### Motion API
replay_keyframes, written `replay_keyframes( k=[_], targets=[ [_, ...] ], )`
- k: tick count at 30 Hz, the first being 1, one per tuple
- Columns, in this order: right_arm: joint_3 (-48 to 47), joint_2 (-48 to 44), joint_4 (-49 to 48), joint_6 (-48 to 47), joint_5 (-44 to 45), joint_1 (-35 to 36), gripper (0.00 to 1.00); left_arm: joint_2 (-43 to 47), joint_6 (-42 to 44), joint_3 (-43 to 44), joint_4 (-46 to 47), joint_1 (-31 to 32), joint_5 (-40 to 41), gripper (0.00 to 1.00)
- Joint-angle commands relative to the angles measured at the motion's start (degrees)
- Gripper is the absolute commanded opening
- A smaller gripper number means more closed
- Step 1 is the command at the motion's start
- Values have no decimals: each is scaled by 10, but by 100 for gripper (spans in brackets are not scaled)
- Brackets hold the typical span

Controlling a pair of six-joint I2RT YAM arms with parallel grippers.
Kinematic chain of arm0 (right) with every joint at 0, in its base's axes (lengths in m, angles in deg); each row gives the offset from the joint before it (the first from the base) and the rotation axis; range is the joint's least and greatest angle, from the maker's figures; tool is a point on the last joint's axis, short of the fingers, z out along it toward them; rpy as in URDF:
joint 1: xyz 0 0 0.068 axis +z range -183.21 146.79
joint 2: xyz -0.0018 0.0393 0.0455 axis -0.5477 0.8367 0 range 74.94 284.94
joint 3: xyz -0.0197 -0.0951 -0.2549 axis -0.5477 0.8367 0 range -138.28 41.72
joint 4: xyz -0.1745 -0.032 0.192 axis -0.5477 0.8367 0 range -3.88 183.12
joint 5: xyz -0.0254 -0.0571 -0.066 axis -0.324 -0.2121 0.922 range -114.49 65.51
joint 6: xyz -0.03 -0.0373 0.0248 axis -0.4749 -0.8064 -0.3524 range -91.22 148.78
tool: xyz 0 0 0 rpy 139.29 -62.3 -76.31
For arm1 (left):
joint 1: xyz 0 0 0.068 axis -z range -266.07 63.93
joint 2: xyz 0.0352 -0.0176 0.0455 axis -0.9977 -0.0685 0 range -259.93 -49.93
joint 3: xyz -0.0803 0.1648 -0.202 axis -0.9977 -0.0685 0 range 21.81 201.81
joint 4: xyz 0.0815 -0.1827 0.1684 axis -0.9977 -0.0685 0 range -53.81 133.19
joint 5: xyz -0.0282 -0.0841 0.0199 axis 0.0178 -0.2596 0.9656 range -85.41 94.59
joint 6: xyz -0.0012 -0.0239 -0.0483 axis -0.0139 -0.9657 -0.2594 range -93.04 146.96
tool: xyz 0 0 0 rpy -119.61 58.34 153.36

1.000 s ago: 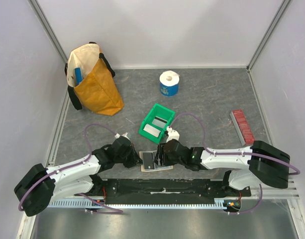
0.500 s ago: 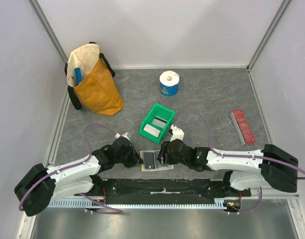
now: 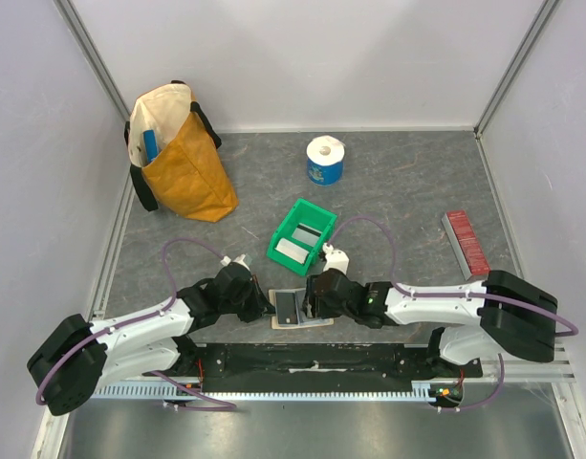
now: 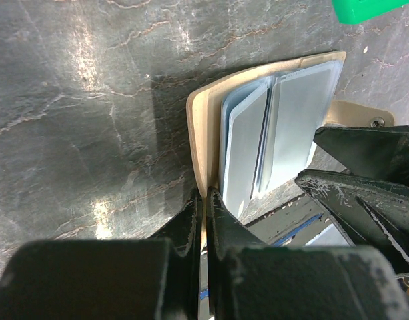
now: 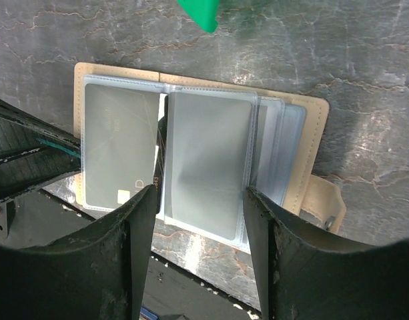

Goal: Put the credit cards into the card holder
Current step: Turn over the card slot in the card holder.

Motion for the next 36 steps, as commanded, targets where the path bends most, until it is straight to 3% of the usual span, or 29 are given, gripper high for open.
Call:
replay_keyframes(
  k=[1,14,24,30,36],
  targets=[
    [-7,18,-4,1,-20,0,62,1,10,-3,16,0,-1,2],
    [-2,-54,-138,-7,-93,0,59,-8,9,-6,23,0,-1,2],
    [-29,13,-176,-8,-181,1,60,-10,5,-10,31,1,-6,2],
    [-36,-21,-144,-22,-143,1,61,0,2,-16,30,0,-3,2],
    [-39,-66,23,-1,17,-2,63,0,3,-14,30,1,-3,2]
  ],
)
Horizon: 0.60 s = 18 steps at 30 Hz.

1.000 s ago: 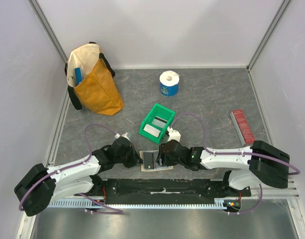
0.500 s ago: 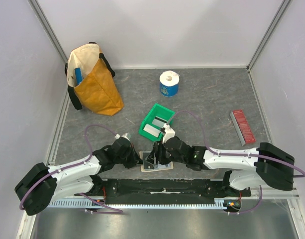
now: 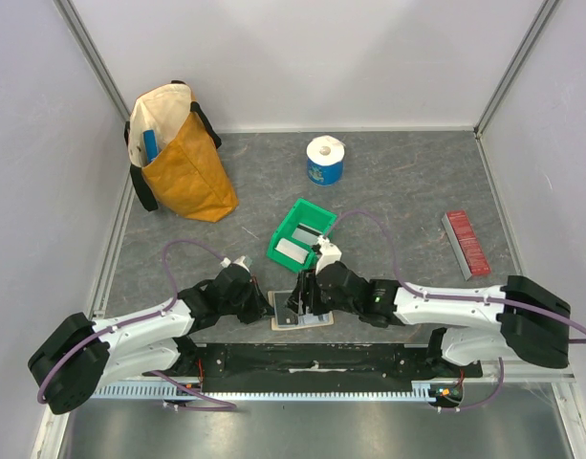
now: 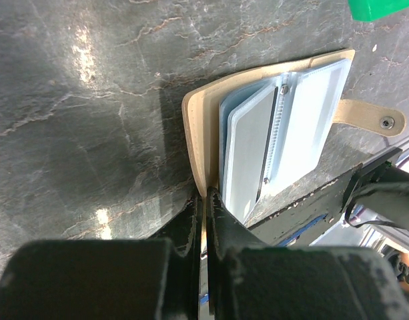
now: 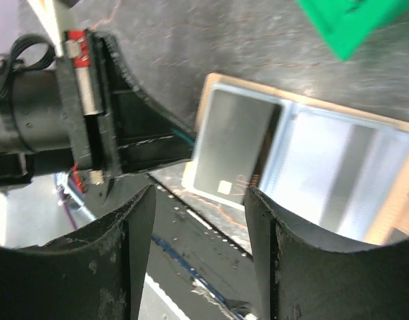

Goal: Put the credit cards into the card holder
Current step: Turn over the card slot in the card holder.

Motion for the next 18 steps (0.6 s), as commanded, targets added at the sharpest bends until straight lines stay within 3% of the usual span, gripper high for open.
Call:
replay_keyframes(
  k=[1,18],
  targets=[
    [-21,-35,130,10,128,-5,63,5,4,-2,15,1,0,2],
    [-4,10,131,16,103,-9,62,2,5,0,17,1,-2,2]
  ],
)
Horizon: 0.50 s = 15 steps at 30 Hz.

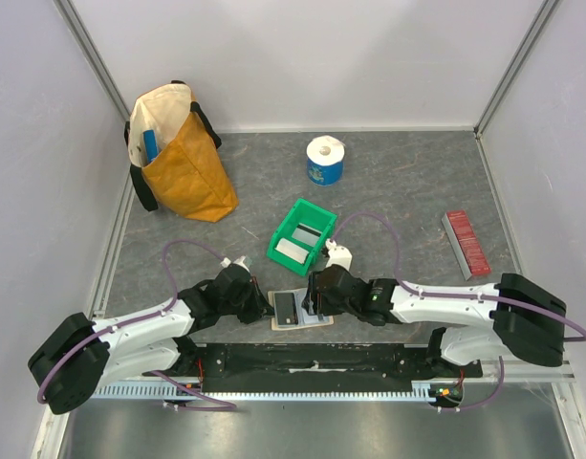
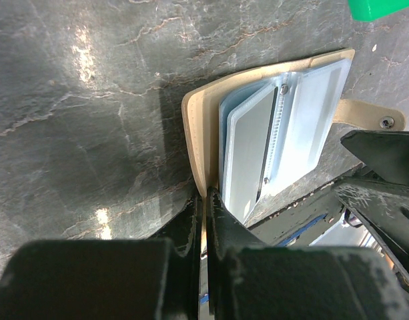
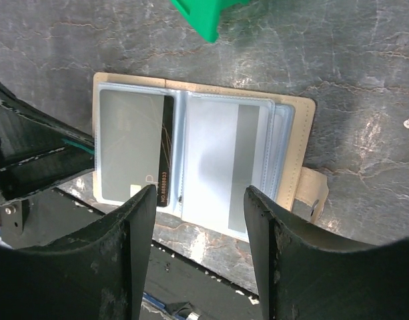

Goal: Put the credit cards into the card holder
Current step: Turn over the card slot in the card holder.

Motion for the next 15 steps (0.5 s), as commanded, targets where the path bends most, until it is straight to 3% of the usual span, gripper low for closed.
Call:
replay_keyframes(
  k=[1,15],
  targets=[
    [-1,13,-2,6,6,-1,62,2,5,-1,17,1,-2,2],
    [2,41,-5,6,-8,-1,62,2,5,-3,17,1,-1,2]
  ],
)
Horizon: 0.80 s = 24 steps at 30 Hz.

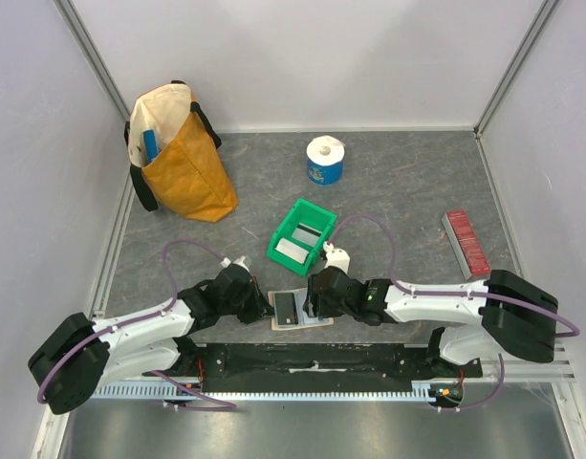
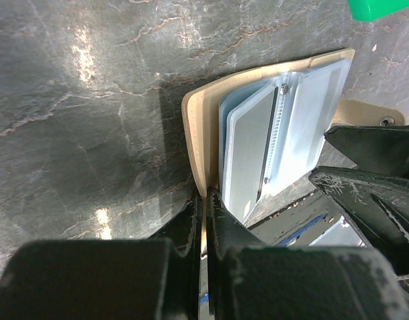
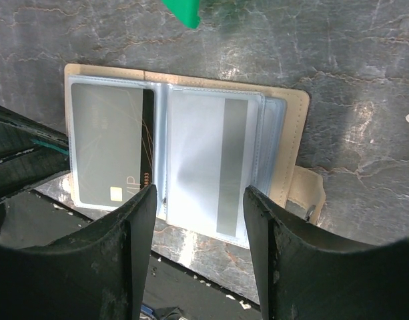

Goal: Put the credit cards into the card holder
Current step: Turn over the card slot in the card holder.

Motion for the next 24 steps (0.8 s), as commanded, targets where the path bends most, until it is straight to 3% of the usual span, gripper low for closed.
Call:
replay_keyframes(
  k=[1,10,18,24],
  targets=[
    [0,12,-3,7,-3,-1,62,2,4,-3,17,1,-2,2],
    [-4,30,-8,-2,-25,-1,61,-1,5,-2,19,1,-1,2],
    [13,38,-123,3,-106,0,60,-2,5,-2,21,1,-3,2],
    [4,-4,-92,-4,-63,0,59,1,4,-3,18,1,-1,2]
  ],
)
